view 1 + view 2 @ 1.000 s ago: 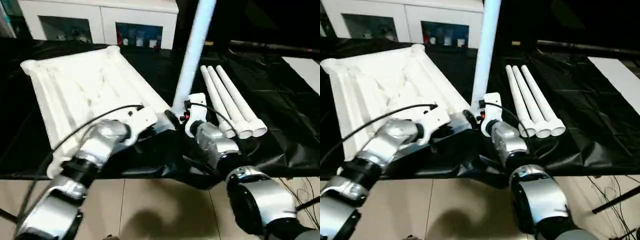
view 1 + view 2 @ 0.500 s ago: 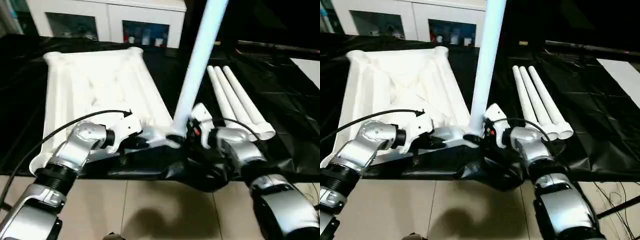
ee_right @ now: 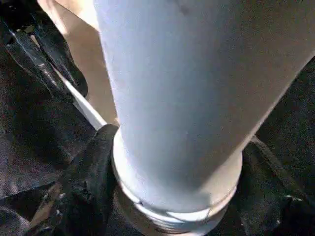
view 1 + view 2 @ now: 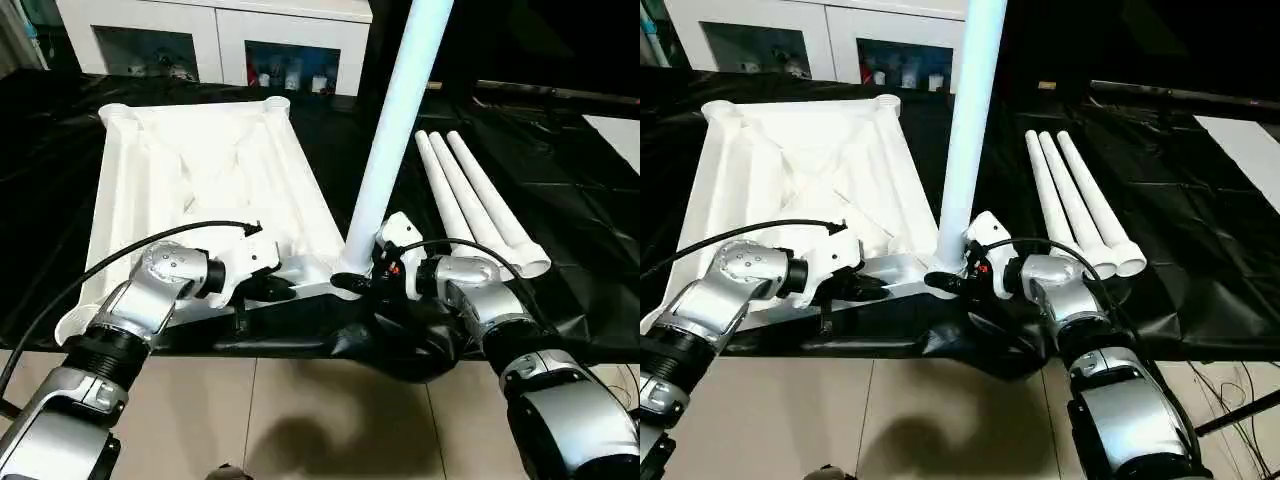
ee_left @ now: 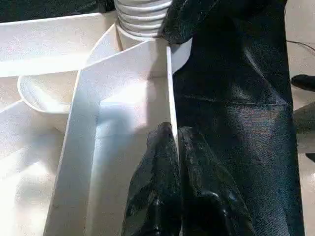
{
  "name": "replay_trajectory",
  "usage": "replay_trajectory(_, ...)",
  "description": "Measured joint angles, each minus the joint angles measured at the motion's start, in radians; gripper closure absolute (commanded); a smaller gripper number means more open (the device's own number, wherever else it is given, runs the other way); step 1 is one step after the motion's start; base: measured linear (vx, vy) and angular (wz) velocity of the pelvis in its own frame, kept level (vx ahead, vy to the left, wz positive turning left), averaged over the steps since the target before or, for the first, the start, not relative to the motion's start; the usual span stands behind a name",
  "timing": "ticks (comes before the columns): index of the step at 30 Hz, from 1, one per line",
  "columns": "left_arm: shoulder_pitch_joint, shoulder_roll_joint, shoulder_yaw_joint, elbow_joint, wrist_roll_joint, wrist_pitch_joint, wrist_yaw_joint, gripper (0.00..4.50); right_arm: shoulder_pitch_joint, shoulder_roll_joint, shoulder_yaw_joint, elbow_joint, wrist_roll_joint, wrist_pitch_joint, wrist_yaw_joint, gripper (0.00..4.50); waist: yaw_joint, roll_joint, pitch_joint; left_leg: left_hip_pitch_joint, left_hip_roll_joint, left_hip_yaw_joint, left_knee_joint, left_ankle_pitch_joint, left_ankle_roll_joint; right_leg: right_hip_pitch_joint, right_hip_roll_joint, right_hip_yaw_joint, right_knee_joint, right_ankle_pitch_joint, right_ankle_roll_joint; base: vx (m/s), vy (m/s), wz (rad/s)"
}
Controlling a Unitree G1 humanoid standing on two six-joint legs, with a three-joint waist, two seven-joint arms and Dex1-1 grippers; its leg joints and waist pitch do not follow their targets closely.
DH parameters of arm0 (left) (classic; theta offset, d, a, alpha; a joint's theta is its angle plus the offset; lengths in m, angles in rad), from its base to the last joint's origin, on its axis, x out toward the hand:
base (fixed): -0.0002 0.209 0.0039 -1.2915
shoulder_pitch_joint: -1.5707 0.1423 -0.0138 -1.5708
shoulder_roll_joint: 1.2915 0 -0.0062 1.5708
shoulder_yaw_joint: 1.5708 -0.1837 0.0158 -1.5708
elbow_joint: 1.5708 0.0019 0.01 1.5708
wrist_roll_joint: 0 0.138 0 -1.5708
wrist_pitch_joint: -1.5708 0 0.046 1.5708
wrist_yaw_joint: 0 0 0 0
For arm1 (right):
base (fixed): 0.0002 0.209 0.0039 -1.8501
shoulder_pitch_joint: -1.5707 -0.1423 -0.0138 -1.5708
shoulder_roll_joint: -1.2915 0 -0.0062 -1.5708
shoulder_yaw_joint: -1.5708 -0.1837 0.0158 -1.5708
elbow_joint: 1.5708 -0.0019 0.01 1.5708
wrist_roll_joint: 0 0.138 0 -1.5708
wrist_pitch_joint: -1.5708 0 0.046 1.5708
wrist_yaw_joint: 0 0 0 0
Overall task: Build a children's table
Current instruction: Rotate leg to tighten
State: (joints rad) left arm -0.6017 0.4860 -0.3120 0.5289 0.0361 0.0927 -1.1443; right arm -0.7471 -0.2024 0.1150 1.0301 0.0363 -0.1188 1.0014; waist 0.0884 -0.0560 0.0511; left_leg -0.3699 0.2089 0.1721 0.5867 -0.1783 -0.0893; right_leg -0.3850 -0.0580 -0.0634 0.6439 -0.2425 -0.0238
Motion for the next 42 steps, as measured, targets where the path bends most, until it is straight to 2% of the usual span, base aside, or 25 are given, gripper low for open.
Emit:
replay_trajectory(7, 0.0, 0.002, 0.005, 0.005, 0.0, 0.002, 0.004, 4.5, 0.0, 0.021, -0.022, 0.012, 0.008, 0.009, -0.03, 1.75, -0.001, 0.0, 0.0, 0.001, 0.0, 0.0, 0.0, 0.0, 0.0, 0.0, 0.0, 0.0, 0.001, 0.0, 0.0, 0.0, 0.0, 0.0)
replay_trajectory(11, -0.027, -0.052, 0.013, 0.05, 0.025, 0.029, 0.095, 4.5, -0.001, 0.07, -0.088, 0.051, 0.034, 0.029, -0.213, 1.76, -0.005, 0.0, 0.0, 0.003, 0.0, 0.0, 0.001, -0.001, -0.005, 0.001, 0.0, 0.001, 0.002, 0.0, 0.0, 0.0, 0.0, 0.0)
replay_trajectory(13, -0.038, -0.074, 0.011, 0.067, 0.032, 0.047, 0.128, 4.5, -0.003, 0.083, -0.103, 0.062, 0.039, 0.03, -0.275, 1.76, -0.006, -0.001, 0.0, 0.004, 0.0, 0.0, 0.001, -0.001, -0.006, 0.002, 0.0, 0.001, 0.003, 0.001, -0.001, 0.0, 0.0, 0.0)
replay_trajectory(17, -0.114, -0.214, 0.013, 0.15, 0.071, 0.166, 0.33, 4.5, -0.068, 0.155, -0.189, 0.151, 0.072, 0.058, -0.631, 1.76, -0.002, -0.001, -0.001, 0.005, 0.0, 0.0, 0.0, 0.001, -0.008, 0.003, 0.0, 0.001, 0.003, 0.004, 0.0, 0.0, 0.0, 0.0)
replay_trajectory(23, -0.145, -0.299, 0.009, 0.198, 0.093, 0.196, 0.443, 4.5, -0.111, 0.212, -0.225, 0.19, 0.071, 0.063, -0.873, 1.76, 0.002, -0.001, -0.001, 0.005, -0.001, 0.0, 0.0, 0.001, -0.008, 0.003, -0.001, 0.001, 0.002, 0.005, 0.0, 0.0, 0.0, 0.0)
replay_trajectory(28, -0.146, -0.299, 0.007, 0.204, 0.098, 0.183, 0.443, 4.5, -0.111, 0.217, -0.226, 0.198, 0.066, 0.046, -0.884, 1.76, 0.001, -0.001, -0.001, 0.004, -0.001, 0.0, 0.0, 0.001, -0.008, 0.003, -0.001, 0.001, 0.002, 0.005, 0.001, 0.0, 0.0, 0.0)
replay_trajectory(30, -0.146, -0.293, 0.001, 0.199, 0.098, 0.181, 0.442, 4.5, -0.111, 0.216, -0.237, 0.199, 0.067, 0.039, -0.863, 1.2, 0.001, -0.001, 0.0, 0.004, -0.001, 0.0, 0.0, 0.001, -0.008, 0.002, -0.001, 0.001, 0.002, 0.005, 0.001, 0.0, 0.0, 0.0)
replay_trajectory(32, -0.135, -0.266, -0.008, 0.183, 0.098, 0.158, 0.436, 4.5, -0.108, 0.217, -0.243, 0.199, 0.077, 0.022, -0.809, 1.04, -0.003, -0.003, 0.0, 0.003, 0.0, 0.0, -0.001, 0.001, -0.008, 0.002, -0.001, 0.001, 0.002, 0.005, 0.001, 0.0, 0.0, 0.0)
replay_trajectory(34, -0.126, -0.233, -0.004, 0.167, 0.099, 0.151, 0.433, 4.5, -0.103, 0.218, -0.237, 0.19, 0.08, 0.009, -0.735, 0.96, -0.016, -0.005, 0.002, 0.003, 0.0, 0.0, -0.001, 0.001, -0.008, 0.001, -0.001, 0.001, 0.002, 0.005, 0.001, 0.0, 0.0, 0.0)
replay_trajectory(35, -0.115, -0.219, 0.003, 0.152, 0.1, 0.148, 0.429, 4.5, -0.102, 0.214, -0.234, 0.186, 0.081, 0.006, -0.704, 0.71, -0.024, -0.005, 0.002, 0.002, 0.0, -0.001, -0.001, 0.001, -0.008, 0.001, 0.0, 0.0, 0.002, 0.005, 0.001, 0.0, 0.0, 0.0)
replay_trajectory(38, -0.086, -0.187, 0.015, 0.116, 0.094, 0.127, 0.384, 4.5, -0.073, 0.17, -0.209, 0.137, 0.087, 0.013, -0.556, 0.61, -0.029, -0.005, 0.002, 0.003, 0.0, -0.001, -0.001, 0.001, -0.008, 0.0, 0.0, 0.0, 0.0, 0.005, 0.001, 0.0, 0.0, 0.0)
replay_trajectory(42, -0.05, -0.124, 0.021, 0.075, 0.073, 0.071, 0.28, 4.5, -0.034, 0.078, -0.138, 0.069, 0.075, 0.028, -0.318, 0.61, -0.03, -0.005, 0.002, 0.002, 0.0, 0.0, -0.002, 0.003, -0.001, 0.0, 0.0, 0.0, -0.003, 0.005, 0.001, 0.0, 0.0, 0.0)
